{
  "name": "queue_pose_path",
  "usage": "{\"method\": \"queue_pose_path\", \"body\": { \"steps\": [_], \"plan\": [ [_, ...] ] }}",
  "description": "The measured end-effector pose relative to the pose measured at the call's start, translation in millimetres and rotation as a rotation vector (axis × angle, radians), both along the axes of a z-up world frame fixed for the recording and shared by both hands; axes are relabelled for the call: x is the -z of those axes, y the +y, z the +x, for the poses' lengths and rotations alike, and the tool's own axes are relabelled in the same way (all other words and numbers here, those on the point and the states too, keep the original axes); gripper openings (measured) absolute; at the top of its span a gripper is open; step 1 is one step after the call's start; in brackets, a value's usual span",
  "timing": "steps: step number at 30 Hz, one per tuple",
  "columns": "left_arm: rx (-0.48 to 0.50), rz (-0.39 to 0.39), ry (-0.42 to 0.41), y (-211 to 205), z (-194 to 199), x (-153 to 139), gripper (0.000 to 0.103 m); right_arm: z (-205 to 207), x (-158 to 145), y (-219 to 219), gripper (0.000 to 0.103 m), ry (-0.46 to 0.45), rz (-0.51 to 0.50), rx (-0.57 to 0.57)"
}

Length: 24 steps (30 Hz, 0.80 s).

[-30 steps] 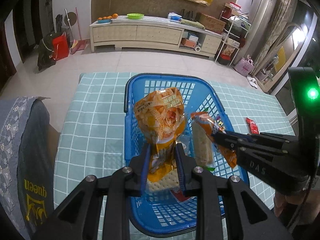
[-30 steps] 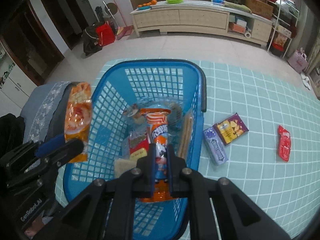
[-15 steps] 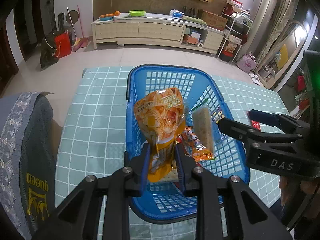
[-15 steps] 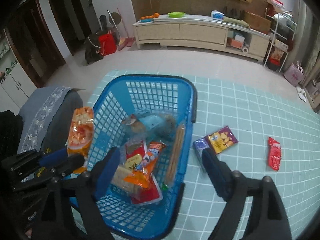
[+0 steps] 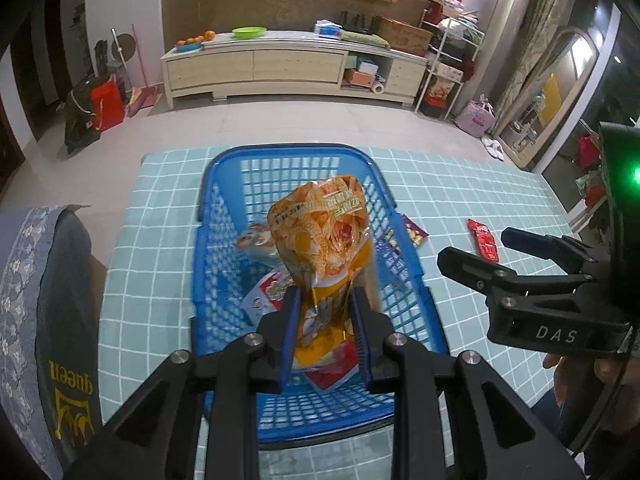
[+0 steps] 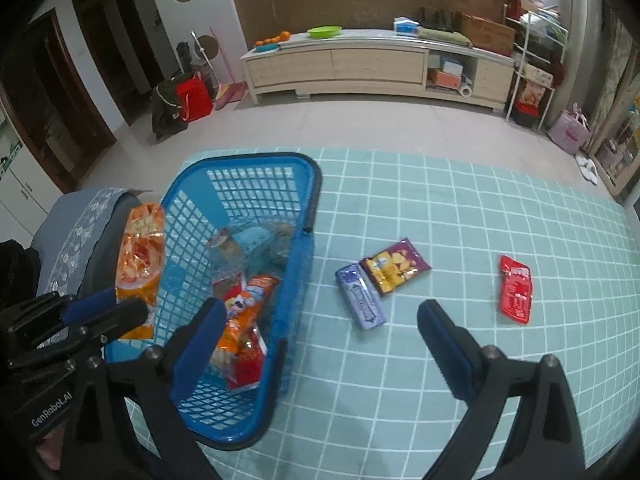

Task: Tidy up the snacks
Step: 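Lower the orange pouch into the basket and open the left gripper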

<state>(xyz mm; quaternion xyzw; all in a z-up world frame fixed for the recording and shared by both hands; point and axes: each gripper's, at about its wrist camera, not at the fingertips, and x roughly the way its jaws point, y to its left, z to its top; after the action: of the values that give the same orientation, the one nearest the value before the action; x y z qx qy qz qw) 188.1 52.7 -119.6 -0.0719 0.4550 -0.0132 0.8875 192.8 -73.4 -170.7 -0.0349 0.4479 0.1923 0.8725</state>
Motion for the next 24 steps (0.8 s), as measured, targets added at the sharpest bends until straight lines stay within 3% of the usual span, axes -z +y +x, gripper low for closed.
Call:
{"method": "queue_pose_path", "body": {
  "steps": [18, 21, 24],
  "plan": [
    [0.035, -0.009, 0.046, -10.2, 48.7, 32.3, 0.026, 29.0, 22.2, -28.1, 0.098, -0.006, -0.016, 0.073],
    [0.023, -0.009, 0.025, -8.9, 50.7, 26.7, 0.033, 28.7, 22.4, -28.1, 0.098, -0.017, -0.018, 0.075],
    [0.012, -0.02, 0.019, -6.3, 45.7, 26.3, 0.054, 27.2, 21.9, -29.0, 0.098, -0.015, -0.033, 0.09]
  ]
}}
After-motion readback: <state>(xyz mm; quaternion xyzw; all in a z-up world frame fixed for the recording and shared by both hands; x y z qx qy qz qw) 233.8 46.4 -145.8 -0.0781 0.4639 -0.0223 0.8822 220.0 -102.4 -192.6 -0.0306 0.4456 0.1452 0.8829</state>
